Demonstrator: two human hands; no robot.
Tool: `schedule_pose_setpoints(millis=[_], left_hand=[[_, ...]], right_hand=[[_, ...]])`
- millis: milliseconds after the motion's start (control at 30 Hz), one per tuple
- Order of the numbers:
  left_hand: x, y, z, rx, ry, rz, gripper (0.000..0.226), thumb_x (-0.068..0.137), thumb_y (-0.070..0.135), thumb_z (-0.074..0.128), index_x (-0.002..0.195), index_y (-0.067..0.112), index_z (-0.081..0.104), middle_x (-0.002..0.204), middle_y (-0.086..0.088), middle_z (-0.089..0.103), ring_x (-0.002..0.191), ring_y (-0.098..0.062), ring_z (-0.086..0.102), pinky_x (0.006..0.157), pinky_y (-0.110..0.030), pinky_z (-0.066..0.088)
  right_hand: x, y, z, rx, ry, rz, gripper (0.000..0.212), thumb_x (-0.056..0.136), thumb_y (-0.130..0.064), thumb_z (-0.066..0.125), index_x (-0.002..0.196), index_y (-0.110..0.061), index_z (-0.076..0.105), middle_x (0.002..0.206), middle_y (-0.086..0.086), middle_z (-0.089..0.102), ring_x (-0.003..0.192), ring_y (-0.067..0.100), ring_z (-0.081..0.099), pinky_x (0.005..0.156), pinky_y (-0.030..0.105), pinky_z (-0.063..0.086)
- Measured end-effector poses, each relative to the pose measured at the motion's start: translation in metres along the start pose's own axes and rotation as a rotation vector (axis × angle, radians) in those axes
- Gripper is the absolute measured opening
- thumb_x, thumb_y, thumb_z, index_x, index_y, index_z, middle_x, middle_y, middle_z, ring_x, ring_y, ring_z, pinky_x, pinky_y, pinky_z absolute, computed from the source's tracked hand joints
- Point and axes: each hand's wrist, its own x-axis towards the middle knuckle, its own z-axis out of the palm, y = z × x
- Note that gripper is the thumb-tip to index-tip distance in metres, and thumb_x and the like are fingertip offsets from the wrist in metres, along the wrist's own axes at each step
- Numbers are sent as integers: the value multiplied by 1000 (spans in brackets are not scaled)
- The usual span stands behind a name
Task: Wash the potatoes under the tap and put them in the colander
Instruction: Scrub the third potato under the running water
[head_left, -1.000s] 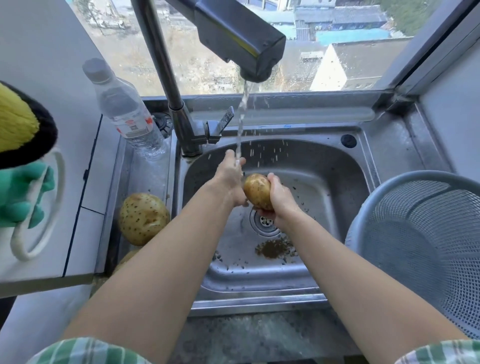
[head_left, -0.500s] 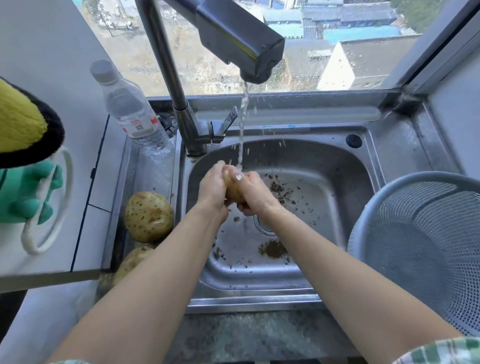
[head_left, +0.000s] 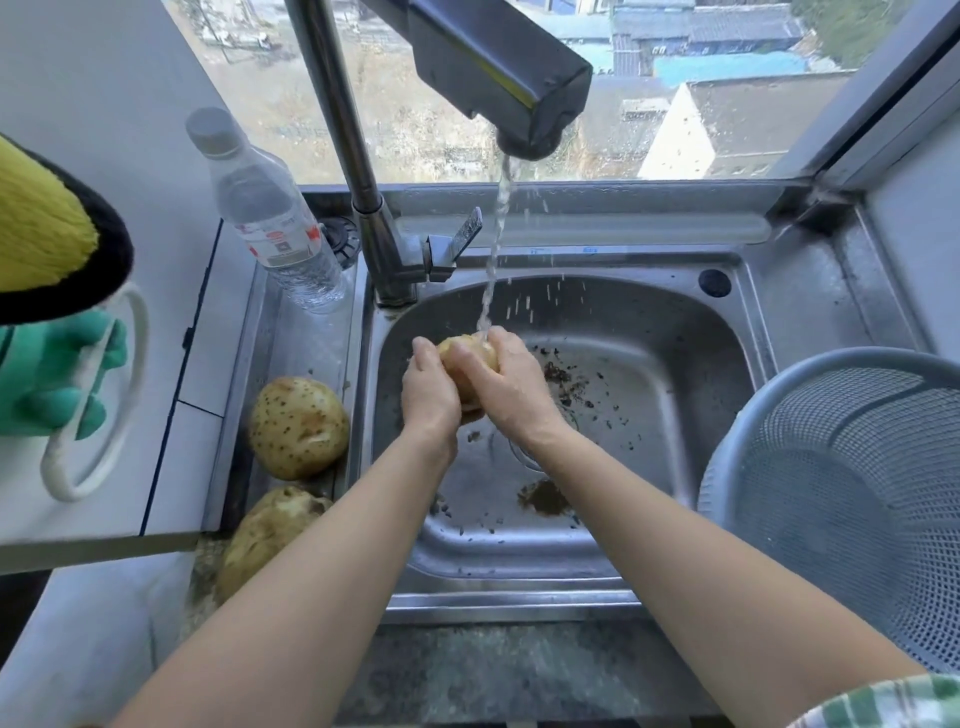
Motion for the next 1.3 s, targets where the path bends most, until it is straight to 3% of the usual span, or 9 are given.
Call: schedule_pose_setpoints(millis=[133, 333, 533, 667, 800, 900, 1000, 1133, 1300], left_hand=[[-7, -7, 1, 191, -248, 201, 60, 91, 58, 40, 128, 12, 52, 108, -16, 67, 77, -20, 66, 56, -31, 58], [-8, 4, -3, 58, -128, -36, 54, 103, 55, 28, 106, 17, 67, 81, -6, 68, 65, -16, 62, 50, -25, 49], [-12, -1, -2, 198, -252, 224, 53, 104, 46, 30, 95, 5, 62, 63, -6, 50, 45, -13, 40, 38, -22, 32], [-14, 9, -3, 148, -128, -6, 51, 101, 47, 29, 69, 15, 53, 47, 2, 42, 36, -9, 33, 37, -18, 25], [-19, 15, -8, 262, -180, -119, 60, 100, 53, 18, 59, 17, 43, 39, 1, 36, 36, -12, 28, 36, -19, 23], [-18, 12, -4, 429, -155, 89, 77, 99, 64, 20, 83, 6, 68, 57, -10, 59, 56, -27, 60, 52, -33, 46], [-12, 2, -2, 641, -134, 332, 71, 96, 68, 27, 91, 11, 70, 71, -4, 65, 84, -39, 66, 60, -34, 42], [-9, 4, -5, 830, 64, 394, 85, 97, 67, 9, 97, 9, 71, 95, -10, 70, 93, -32, 63, 77, -39, 44], [-11, 2, -6, 787, 124, 528, 55, 107, 42, 19, 94, 10, 61, 94, -10, 64, 91, -30, 59, 74, -36, 37]], right_hand=[[10, -6, -2, 416, 167, 289, 29, 99, -33, 49, 92, -15, 71, 89, 6, 72, 88, 22, 68, 78, 38, 59], [-6, -4, 7, 59, 158, -338, 13, 90, -19, 63, 96, -15, 74, 108, -2, 68, 100, 9, 65, 92, 28, 54], [13, -8, 6, 189, 216, 55, 22, 94, -22, 55, 85, -15, 74, 81, 1, 72, 83, 19, 70, 79, 45, 59], [-1, -14, 6, 105, 118, -195, 15, 91, -23, 61, 95, -13, 70, 94, 1, 69, 89, 15, 66, 82, 36, 57], [4, -17, -1, 181, 46, -197, 8, 86, -19, 68, 90, -12, 69, 87, 4, 68, 83, 19, 66, 80, 39, 59], [19, -16, 6, 420, 142, 134, 22, 95, -26, 56, 77, -15, 66, 75, 3, 65, 76, 22, 64, 80, 48, 57], [30, -12, 8, 478, 297, 331, 29, 95, -37, 47, 74, -23, 62, 87, 9, 70, 90, 30, 68, 87, 53, 55], [19, -9, 2, 241, 126, 206, 28, 84, -54, 56, 86, -27, 59, 95, 5, 69, 94, 26, 66, 90, 49, 54], [23, -8, -7, 395, 126, 418, 39, 100, -45, 38, 95, -14, 61, 96, 3, 64, 92, 23, 61, 85, 36, 49]])
